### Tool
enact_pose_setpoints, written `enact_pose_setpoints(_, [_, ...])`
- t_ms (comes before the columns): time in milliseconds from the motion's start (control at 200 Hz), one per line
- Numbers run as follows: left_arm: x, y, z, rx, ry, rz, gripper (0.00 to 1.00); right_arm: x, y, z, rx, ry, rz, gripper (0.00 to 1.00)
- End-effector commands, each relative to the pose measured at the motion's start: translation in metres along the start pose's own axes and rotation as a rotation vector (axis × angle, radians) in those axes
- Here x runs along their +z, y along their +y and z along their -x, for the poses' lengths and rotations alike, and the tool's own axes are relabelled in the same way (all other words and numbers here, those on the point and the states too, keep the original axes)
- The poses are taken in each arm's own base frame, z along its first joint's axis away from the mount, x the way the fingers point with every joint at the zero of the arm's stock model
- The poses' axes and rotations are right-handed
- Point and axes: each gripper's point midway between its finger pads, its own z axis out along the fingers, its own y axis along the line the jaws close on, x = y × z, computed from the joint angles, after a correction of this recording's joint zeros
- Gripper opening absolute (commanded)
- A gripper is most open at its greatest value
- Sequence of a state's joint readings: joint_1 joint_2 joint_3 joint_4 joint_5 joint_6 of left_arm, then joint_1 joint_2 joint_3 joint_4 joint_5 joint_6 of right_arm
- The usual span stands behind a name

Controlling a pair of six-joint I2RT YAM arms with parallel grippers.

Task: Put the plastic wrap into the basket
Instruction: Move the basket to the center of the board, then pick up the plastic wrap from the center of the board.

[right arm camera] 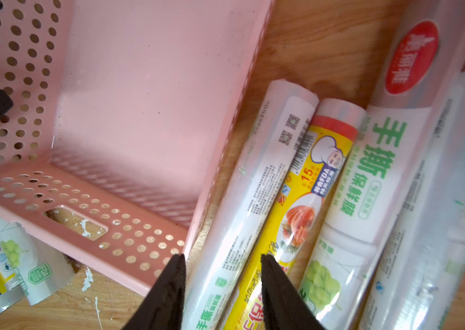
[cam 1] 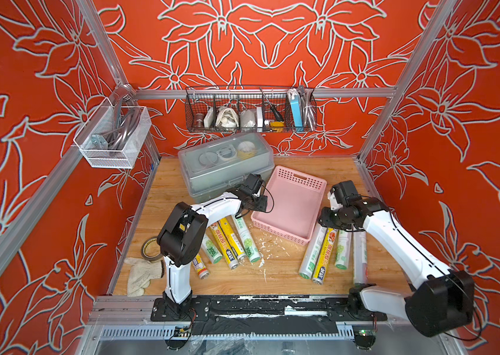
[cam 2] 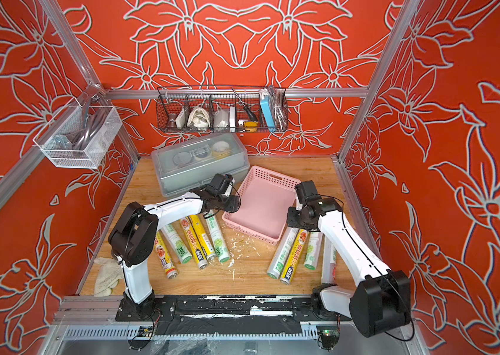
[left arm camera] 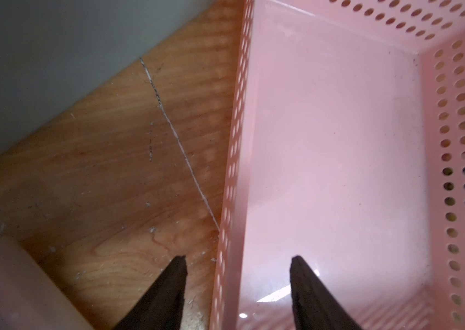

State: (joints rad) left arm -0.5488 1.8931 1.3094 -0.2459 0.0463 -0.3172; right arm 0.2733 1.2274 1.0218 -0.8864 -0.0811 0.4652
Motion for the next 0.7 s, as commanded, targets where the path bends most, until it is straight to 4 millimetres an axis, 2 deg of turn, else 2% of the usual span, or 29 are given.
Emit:
enact_pose_setpoints(0, [-0.013, -0.004, 0.003, -0.019, -0.030, -0.033, 0.55, 0.002, -0.042, -0.017, 0.069, 0.051, -0.185, 0.44])
enact_pose_setpoints(155, [-0.019, -0.006, -0.003, -0.028, -0.029, -0.058, 0.51, 0.016, -0.080, -0.019, 0.165, 0.043, -0.286, 0.44])
enact_pose_setpoints(285, [-0.023, -0.007, -0.007, -0.026, -0.019, -0.069, 0.46, 0.032, -0.100, -0.019, 0.201, 0.077, -0.333, 0.49])
enact_pose_setpoints(440, [-0.024, -0.011, -0.015, -0.034, 0.003, -0.102, 0.39, 0.042, -0.113, -0.019, 0.229, 0.107, -0.332, 0.51])
enact_pose_setpoints(581, [-0.026, -0.012, -0.021, -0.048, 0.007, -0.119, 0.37, 0.045, -0.119, -0.022, 0.230, 0.113, -0.321, 0.52])
enact_pose_setpoints(696, [-0.031, -0.015, -0.021, -0.052, -0.001, -0.135, 0.37, 0.051, -0.115, -0.026, 0.220, 0.143, -0.293, 0.53])
